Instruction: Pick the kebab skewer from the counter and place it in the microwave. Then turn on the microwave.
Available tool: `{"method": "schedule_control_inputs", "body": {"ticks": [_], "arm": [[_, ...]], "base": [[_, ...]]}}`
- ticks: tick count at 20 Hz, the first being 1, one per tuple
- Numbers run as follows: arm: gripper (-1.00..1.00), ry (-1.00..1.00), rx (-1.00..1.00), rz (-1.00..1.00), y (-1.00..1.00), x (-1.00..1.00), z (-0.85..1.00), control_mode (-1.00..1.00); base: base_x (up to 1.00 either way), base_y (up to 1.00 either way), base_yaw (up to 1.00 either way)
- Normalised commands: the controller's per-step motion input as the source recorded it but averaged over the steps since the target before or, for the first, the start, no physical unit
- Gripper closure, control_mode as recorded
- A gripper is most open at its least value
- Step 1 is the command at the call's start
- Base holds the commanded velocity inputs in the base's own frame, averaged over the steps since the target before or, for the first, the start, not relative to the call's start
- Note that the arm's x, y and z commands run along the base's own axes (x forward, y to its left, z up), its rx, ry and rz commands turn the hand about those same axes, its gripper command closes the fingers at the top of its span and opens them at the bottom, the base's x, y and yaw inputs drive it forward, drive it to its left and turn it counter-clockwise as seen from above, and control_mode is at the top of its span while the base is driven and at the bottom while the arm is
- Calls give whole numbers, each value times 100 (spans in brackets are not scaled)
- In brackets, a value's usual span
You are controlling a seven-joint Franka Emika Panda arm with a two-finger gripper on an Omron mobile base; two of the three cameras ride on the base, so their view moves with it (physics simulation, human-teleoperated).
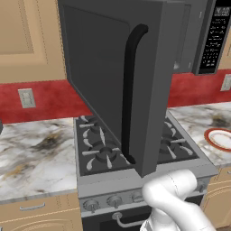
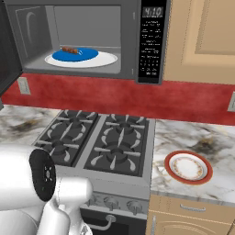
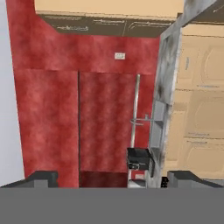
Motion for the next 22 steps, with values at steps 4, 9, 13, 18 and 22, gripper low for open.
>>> {"method": "schedule_control_inputs", "body": {"ticks": [4, 9, 13, 18, 22], "arm": [[-100, -3, 8, -1, 23, 2, -2, -100], [-100, 0, 2, -8, 19, 0, 0, -100], [-100, 0, 0, -7, 25, 0, -7, -100], [-100, 0, 1, -7, 26, 10, -15, -100], [-100, 0, 6, -3, 25, 23, -12, -100]], "base": [[0, 0, 0], [0, 0, 0], [0, 0, 0], [0, 0, 0], [0, 0, 0]]}}
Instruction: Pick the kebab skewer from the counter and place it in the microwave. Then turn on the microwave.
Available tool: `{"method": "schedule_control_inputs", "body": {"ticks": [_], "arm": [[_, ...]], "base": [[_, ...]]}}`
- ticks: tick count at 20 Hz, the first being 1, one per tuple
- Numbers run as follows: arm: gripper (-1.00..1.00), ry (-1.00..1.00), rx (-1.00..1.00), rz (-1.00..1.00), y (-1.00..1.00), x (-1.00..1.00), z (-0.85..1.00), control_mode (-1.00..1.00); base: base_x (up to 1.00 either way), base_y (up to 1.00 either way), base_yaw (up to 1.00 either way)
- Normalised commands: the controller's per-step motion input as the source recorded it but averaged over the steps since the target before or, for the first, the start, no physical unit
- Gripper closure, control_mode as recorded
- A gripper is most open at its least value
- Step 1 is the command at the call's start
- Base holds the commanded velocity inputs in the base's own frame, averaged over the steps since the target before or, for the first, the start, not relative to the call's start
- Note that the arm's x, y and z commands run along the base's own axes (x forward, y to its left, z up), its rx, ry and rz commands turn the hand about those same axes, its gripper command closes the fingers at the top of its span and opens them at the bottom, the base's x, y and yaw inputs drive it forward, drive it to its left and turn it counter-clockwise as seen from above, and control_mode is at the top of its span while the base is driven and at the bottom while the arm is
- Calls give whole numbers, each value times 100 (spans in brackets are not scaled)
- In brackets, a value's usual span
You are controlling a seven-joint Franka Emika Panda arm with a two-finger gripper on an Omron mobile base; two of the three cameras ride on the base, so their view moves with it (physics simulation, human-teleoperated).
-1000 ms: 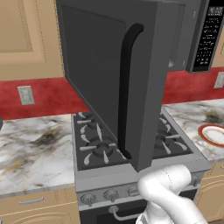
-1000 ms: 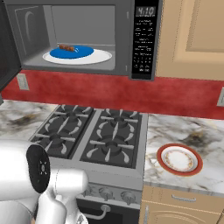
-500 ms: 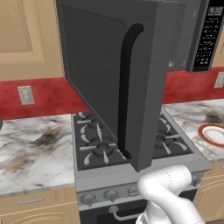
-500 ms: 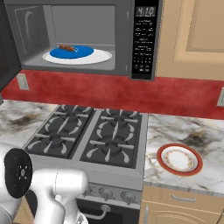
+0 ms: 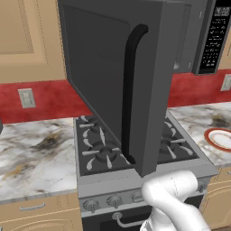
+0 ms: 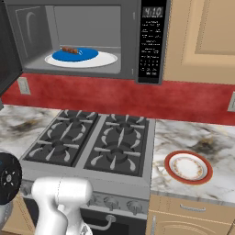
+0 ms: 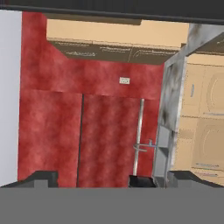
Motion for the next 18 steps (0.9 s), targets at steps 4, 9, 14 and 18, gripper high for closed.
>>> {"method": "schedule_control_inputs", "body": {"ticks": [4, 9, 14, 18], "arm": [[-100, 0, 8, -6, 26, 20, -14, -100], [-100, 0, 13, -3, 34, -1, -20, -100], [-100, 0, 15, -3, 32, -8, -21, -100], [-100, 2, 11, -19, 33, 1, -25, -100]], "base": [[0, 0, 0], [0, 0, 0], [0, 0, 0], [0, 0, 0]]}}
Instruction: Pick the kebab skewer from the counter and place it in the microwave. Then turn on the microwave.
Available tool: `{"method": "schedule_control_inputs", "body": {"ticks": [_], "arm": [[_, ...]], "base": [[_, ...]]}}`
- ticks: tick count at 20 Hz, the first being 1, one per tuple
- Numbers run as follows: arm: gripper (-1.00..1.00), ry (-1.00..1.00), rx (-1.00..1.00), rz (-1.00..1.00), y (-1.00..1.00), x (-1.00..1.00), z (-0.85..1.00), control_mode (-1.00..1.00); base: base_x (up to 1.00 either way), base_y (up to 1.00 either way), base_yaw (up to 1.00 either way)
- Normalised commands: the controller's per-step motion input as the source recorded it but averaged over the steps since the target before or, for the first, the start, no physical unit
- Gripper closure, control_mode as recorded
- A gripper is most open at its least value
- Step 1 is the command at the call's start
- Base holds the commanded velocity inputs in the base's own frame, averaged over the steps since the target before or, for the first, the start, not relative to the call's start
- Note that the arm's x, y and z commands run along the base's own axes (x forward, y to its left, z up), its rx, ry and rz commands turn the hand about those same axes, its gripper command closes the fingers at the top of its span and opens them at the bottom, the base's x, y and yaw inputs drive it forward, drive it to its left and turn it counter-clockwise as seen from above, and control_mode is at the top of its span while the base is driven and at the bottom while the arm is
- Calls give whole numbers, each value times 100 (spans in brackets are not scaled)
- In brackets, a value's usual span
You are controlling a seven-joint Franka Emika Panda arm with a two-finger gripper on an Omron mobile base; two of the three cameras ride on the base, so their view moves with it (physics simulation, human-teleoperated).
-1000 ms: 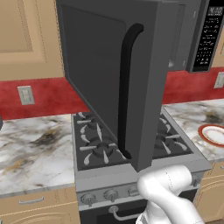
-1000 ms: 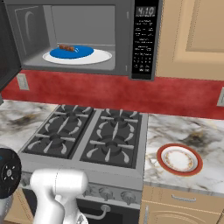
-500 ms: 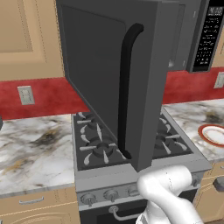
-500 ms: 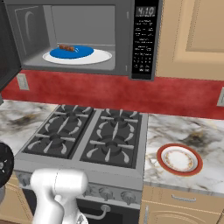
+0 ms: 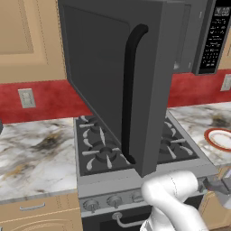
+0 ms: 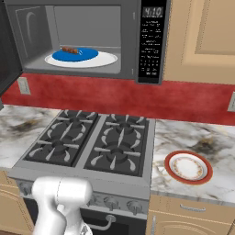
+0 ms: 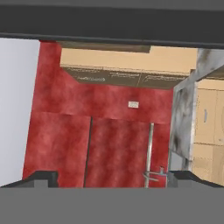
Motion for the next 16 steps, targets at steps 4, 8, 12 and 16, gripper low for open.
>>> {"method": "schedule_control_inputs", "body": {"ticks": [4, 8, 12, 16], "arm": [[-100, 2, 7, -18, 29, -1, -29, -100], [-100, 1, 0, -18, 30, -2, -29, -100], [-100, 4, 4, -14, 32, 4, -28, -100], [-100, 4, 8, -14, 32, 16, -30, -100]], "base": [[0, 0, 0], [0, 0, 0], [0, 0, 0], [0, 0, 0]]}}
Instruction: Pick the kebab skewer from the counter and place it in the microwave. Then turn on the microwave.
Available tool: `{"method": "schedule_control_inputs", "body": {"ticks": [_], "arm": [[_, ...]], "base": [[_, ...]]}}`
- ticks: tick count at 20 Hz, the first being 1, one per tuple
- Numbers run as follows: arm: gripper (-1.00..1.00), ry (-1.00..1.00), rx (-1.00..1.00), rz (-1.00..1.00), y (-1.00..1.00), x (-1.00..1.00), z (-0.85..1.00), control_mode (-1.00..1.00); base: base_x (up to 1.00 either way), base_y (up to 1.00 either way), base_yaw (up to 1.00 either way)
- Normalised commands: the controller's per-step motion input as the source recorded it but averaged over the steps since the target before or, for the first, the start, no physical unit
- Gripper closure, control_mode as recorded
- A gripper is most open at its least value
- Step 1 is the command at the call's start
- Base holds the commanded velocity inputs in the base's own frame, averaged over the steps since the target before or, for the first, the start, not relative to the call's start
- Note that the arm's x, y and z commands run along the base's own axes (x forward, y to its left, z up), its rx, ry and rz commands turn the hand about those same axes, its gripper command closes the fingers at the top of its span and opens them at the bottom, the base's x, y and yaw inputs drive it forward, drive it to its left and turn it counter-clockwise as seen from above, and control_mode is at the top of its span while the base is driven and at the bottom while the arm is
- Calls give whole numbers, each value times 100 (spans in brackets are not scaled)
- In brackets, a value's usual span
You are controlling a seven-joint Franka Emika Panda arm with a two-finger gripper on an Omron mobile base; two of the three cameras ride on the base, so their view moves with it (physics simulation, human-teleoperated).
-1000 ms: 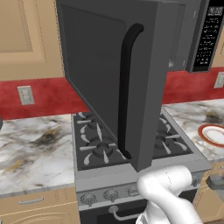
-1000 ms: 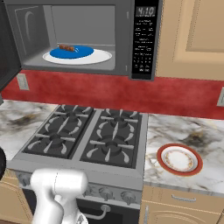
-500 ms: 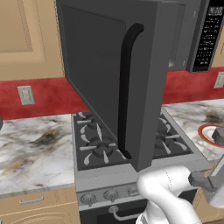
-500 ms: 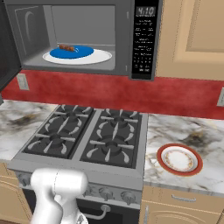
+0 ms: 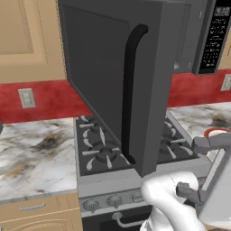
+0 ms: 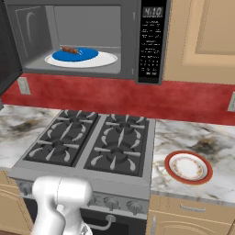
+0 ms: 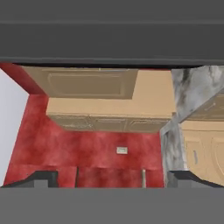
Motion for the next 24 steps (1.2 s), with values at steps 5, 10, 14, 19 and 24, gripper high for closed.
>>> {"method": "schedule_control_inputs", "body": {"ticks": [5, 10, 14, 19, 24], "arm": [[-100, 0, 10, -13, 34, 3, -24, -100], [-100, 0, 9, -22, 36, 13, -25, -100], [-100, 0, 9, -24, 34, 19, -22, -100], [-100, 0, 9, -22, 21, 27, -13, -100], [-100, 1, 9, -17, 12, 32, -12, -100]], "base": [[0, 0, 0], [0, 0, 0], [0, 0, 0], [0, 0, 0], [0, 0, 0]]}}
